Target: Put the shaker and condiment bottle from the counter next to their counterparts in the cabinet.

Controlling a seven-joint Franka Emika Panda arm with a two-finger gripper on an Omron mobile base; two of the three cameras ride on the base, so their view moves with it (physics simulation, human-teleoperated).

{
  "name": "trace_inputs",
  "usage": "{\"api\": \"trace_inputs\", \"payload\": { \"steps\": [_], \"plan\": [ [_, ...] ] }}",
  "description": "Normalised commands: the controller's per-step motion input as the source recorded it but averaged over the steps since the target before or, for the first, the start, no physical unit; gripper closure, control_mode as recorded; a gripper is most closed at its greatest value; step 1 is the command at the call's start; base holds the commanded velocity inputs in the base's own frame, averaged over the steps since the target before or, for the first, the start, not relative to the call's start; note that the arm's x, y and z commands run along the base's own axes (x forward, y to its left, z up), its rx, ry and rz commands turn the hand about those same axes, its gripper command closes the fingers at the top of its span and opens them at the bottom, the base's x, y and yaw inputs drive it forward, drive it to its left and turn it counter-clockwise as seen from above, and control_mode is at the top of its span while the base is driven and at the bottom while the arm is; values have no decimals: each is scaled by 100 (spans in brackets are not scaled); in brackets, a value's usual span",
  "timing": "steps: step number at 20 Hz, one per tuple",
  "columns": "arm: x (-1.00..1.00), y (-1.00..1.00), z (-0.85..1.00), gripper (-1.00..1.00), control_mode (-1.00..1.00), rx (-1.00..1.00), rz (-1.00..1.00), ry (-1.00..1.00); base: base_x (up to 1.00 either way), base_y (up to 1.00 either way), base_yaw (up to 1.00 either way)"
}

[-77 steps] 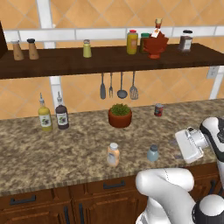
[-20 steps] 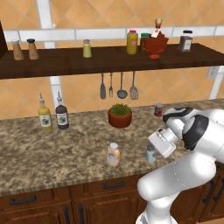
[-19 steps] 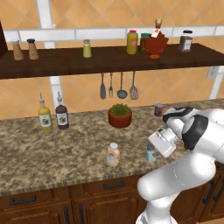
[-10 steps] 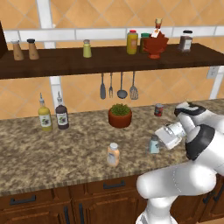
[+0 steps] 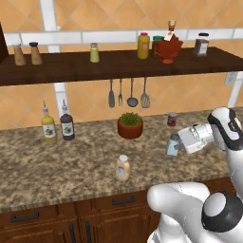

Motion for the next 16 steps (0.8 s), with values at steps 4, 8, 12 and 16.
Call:
{"api": "trace_inputs", "payload": {
  "steps": [4, 8, 12, 16],
  "plan": [
    [-37, 7, 96, 100, -100, -20, -30, 0, 0, 0, 0],
    [-28, 29, 94, 100, -100, -22, -29, 0, 0, 0, 0],
    [-21, 23, 99, 100, -100, -17, -26, 1, 0, 0, 0],
    [-19, 29, 100, 100, -100, -11, -21, 0, 0, 0, 0]
  ]
}}
